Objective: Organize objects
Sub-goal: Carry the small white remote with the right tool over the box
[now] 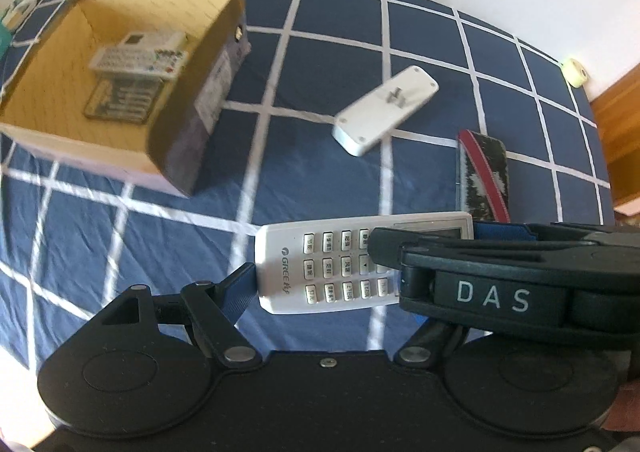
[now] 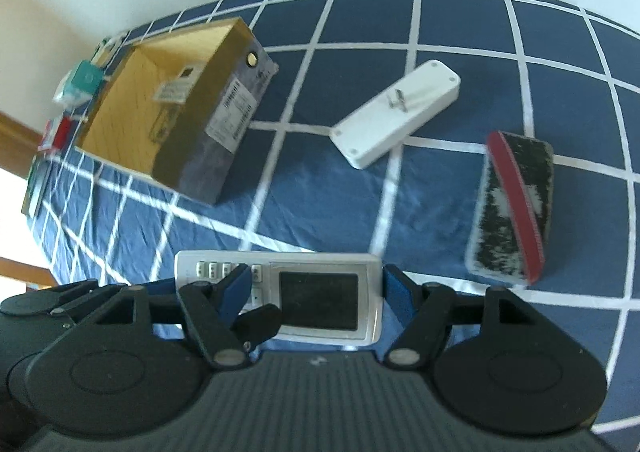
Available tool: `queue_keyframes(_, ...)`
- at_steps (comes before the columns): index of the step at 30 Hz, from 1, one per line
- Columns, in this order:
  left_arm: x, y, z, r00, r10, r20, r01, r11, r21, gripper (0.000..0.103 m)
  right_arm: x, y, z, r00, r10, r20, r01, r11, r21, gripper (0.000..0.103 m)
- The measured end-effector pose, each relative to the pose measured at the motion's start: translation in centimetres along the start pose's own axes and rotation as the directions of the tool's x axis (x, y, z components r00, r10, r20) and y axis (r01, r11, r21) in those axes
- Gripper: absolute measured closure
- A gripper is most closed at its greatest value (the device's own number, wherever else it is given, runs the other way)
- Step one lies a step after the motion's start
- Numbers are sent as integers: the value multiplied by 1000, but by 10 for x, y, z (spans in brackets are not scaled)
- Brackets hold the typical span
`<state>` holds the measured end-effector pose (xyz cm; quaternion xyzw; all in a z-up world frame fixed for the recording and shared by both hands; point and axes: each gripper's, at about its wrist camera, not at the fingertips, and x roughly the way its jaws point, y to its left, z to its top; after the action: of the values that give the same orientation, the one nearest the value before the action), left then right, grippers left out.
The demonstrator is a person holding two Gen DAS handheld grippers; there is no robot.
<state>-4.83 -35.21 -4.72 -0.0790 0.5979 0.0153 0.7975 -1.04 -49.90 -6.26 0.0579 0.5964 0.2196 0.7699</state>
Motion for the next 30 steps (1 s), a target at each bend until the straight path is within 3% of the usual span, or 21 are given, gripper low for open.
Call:
queue_keyframes(14, -31, 110, 33, 1000, -16, 23, 13, 995, 97, 28, 23, 112, 18, 998, -19, 68, 14, 997, 77, 32)
queue_keyframes(30, -26, 221, 85, 999, -25, 25, 23, 999, 49, 28, 78, 216, 71, 998, -25, 53, 23, 999, 45, 32)
